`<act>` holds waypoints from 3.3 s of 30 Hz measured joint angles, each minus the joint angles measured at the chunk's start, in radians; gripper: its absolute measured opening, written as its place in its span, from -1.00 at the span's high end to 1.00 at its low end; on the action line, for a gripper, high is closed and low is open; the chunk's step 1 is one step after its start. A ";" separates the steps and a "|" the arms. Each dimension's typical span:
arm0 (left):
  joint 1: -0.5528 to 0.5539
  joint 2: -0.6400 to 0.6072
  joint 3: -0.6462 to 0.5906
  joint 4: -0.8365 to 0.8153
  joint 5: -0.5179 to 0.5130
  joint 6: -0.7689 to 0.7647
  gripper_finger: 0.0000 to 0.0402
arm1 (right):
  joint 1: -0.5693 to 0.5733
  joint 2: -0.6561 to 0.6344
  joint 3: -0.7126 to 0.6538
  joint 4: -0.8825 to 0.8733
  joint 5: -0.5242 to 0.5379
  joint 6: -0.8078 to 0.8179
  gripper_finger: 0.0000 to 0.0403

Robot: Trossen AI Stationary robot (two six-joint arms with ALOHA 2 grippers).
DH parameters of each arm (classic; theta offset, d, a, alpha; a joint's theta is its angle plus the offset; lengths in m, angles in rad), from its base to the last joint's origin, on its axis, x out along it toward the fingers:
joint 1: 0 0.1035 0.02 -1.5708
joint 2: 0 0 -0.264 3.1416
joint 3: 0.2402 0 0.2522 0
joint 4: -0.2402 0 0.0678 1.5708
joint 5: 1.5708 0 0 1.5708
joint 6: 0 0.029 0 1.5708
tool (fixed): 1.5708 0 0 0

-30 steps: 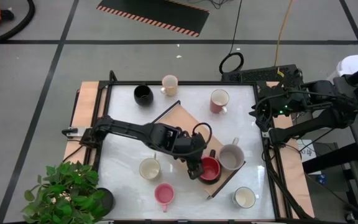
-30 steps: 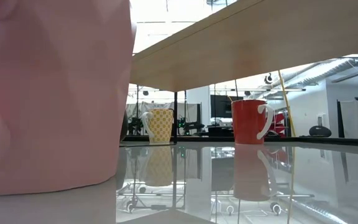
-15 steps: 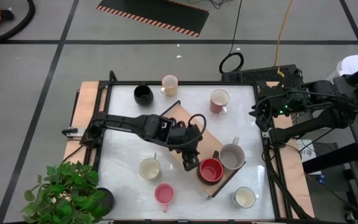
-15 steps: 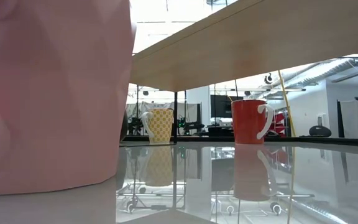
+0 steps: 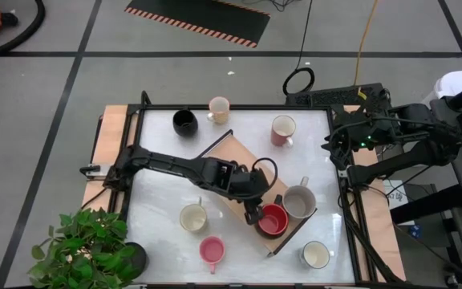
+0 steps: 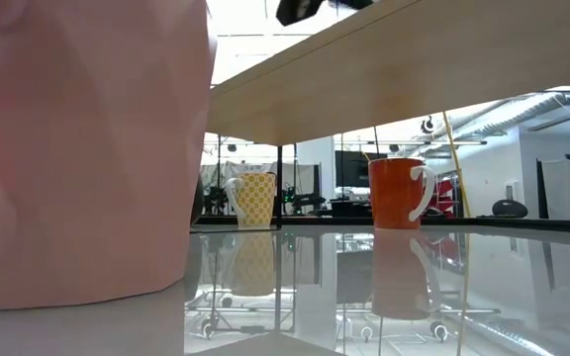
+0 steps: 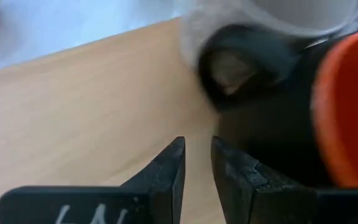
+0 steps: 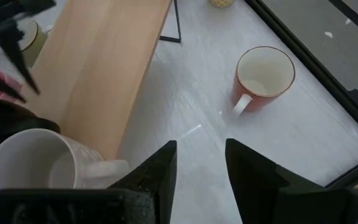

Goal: Place coffee mugs
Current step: Put the orange-black mug on the shelf, then put the orange mug on the shelf

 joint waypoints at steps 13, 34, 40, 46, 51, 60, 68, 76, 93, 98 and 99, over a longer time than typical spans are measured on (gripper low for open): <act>-0.045 -0.002 -0.031 0.079 0.007 -0.054 0.60 | 0.000 0.002 0.000 0.000 -0.001 -0.014 0.38; -0.026 -0.008 -0.032 0.079 0.073 -0.072 0.60 | 0.000 -0.007 -0.176 0.031 -0.177 -0.007 0.38; -0.026 -0.021 -0.033 0.067 0.061 -0.107 0.60 | 0.000 -0.011 -0.305 0.155 -0.269 0.009 0.38; -0.004 -0.069 -0.031 0.051 -0.039 -0.145 0.60 | 0.000 -0.012 -0.398 0.264 -0.340 0.013 0.38; 0.008 -0.119 -0.032 0.008 -0.107 -0.147 0.60 | 0.000 -0.011 -0.450 0.309 -0.407 0.026 0.38; 0.053 -0.164 -0.031 -0.059 -0.130 -0.105 0.60 | 0.001 -0.026 -0.457 0.319 -0.419 0.047 0.38; 0.104 -0.239 -0.031 -0.140 -0.132 -0.097 0.60 | 0.000 -0.074 -0.457 0.309 -0.363 0.109 0.38; 0.137 -0.317 -0.031 -0.165 -0.196 -0.011 0.60 | -0.003 -0.047 -0.430 0.357 -0.268 0.144 0.38; 0.233 -0.349 -0.031 -0.162 -0.215 0.199 0.60 | -0.265 0.363 0.008 0.362 -0.203 -0.319 0.38; 0.232 -0.352 -0.031 -0.167 -0.215 0.198 0.60 | -0.312 0.419 0.016 0.369 -0.202 -0.559 0.32; 0.228 -0.355 -0.031 -0.176 -0.215 0.188 0.60 | -0.321 0.427 0.016 0.368 -0.202 -0.600 0.29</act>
